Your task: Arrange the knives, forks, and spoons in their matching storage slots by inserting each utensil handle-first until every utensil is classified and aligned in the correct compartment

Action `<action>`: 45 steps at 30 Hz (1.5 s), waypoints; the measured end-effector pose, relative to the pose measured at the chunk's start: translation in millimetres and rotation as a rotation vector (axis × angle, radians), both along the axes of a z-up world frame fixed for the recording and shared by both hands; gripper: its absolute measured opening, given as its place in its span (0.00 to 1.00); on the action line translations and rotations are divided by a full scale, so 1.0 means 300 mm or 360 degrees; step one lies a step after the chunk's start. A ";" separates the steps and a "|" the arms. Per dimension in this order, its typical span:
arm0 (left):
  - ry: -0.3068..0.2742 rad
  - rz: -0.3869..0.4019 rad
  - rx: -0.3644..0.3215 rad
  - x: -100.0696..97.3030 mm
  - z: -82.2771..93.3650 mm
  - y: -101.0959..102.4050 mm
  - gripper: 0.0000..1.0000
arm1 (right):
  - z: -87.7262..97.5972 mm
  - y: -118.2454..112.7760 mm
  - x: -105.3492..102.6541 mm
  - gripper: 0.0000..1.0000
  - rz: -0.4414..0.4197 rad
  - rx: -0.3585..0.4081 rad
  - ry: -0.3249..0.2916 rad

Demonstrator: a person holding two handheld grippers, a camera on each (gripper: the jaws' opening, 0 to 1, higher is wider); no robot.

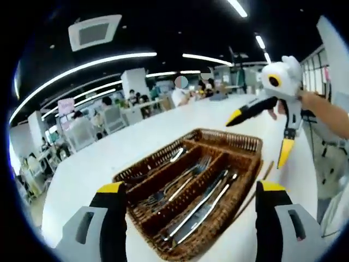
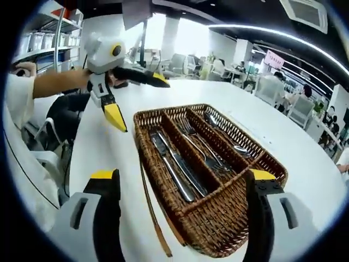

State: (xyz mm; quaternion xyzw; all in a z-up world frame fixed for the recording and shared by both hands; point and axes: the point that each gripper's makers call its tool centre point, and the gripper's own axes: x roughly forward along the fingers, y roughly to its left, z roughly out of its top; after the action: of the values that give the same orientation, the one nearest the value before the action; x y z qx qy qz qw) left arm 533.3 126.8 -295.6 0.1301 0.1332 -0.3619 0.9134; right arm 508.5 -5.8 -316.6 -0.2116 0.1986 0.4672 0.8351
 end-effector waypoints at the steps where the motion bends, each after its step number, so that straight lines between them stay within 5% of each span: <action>1: -0.0011 0.0012 0.0003 -0.006 -0.005 0.003 1.00 | 0.002 -0.007 -0.003 1.00 -0.0012 0.0013 -0.0008; 22: -0.0105 0.0203 -0.0089 -0.098 -0.081 0.046 1.00 | 0.008 -0.155 -0.085 1.00 -0.0195 0.0115 -0.0173; 33: -0.0114 0.0264 -0.0097 -0.144 -0.111 0.084 1.00 | -0.035 -0.228 -0.099 1.00 -0.0265 0.0171 -0.0155; 45: -0.0130 0.0229 -0.0075 -0.207 -0.114 0.050 1.00 | -0.057 -0.267 -0.164 1.00 -0.0309 0.0240 -0.0141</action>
State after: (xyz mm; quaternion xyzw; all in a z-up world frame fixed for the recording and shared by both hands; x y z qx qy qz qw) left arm 471.3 141.9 -329.7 0.1133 0.0963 -0.2929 0.9445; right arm 459.3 -85.8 -333.6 -0.1485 0.1455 0.3881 0.8979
